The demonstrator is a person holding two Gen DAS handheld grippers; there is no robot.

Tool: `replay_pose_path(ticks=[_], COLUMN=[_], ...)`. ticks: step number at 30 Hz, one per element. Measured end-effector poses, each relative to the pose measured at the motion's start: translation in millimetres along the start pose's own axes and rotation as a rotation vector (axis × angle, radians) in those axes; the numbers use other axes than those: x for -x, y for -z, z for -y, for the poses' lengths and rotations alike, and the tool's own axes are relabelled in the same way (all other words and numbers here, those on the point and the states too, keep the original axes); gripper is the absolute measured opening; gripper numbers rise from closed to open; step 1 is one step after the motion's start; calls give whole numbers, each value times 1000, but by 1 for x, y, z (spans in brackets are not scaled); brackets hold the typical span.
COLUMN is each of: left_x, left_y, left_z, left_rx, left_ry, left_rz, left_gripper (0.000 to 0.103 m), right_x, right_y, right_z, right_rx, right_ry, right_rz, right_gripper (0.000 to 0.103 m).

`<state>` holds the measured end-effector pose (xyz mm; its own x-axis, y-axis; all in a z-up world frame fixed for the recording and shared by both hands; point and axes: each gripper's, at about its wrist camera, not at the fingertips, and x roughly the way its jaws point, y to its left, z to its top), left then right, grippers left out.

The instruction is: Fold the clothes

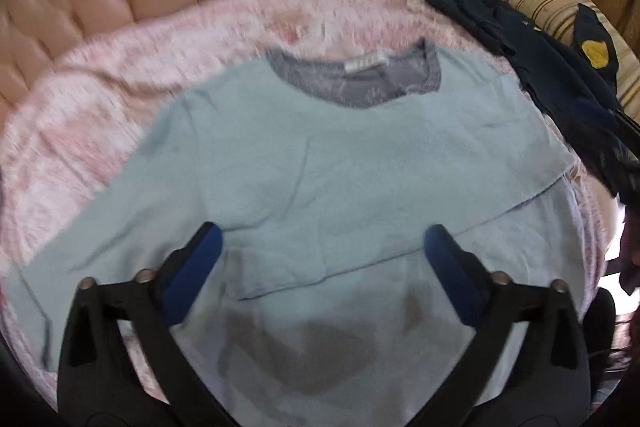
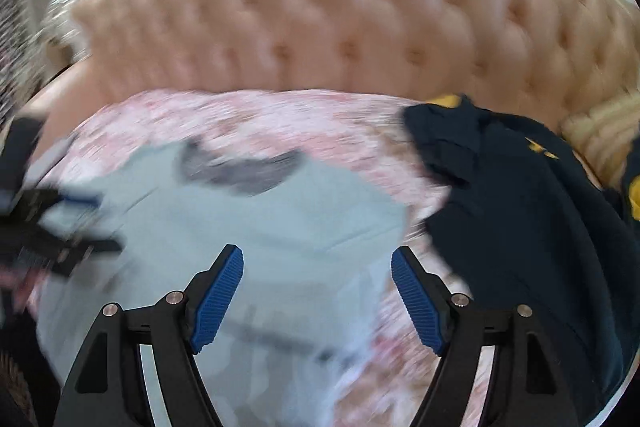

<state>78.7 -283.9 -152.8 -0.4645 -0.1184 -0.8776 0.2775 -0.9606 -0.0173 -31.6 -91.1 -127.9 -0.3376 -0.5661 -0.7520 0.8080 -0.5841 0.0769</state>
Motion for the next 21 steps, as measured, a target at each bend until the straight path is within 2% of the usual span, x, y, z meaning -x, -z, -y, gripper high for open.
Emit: replay_pose_path(ticks=[2,5,6,8,12,17,21], left_x=[-2,-21,-25,-29,-23,9,6], left_y=[2,7,10,15,13,17,38], left_z=[3,-6,-14,-27,-30,-14,-2], left_rx=[-33,-25,5,68,85,78,36], left_ry=[-56,-101,-74,-14,-14,7,-22], left_rz=[0,-66,-73,-85,-79,22,2], left_gripper=[102,103,103,103,103,103,103], right_x=[-6,-30,-34,-33,-19,3,-9], right_y=[13,27,33,41,41,33,42], right_z=[-8,-2,2,9,3,-24,-53], right_rx=[35,4,-10,-44,-31,31,122], right_ry=[-21,18,27,23,66,108,101], right_rz=[-34,-110,-122,-105,-102,-37,-81], right_gripper=[78,78,84,84,85,85,85])
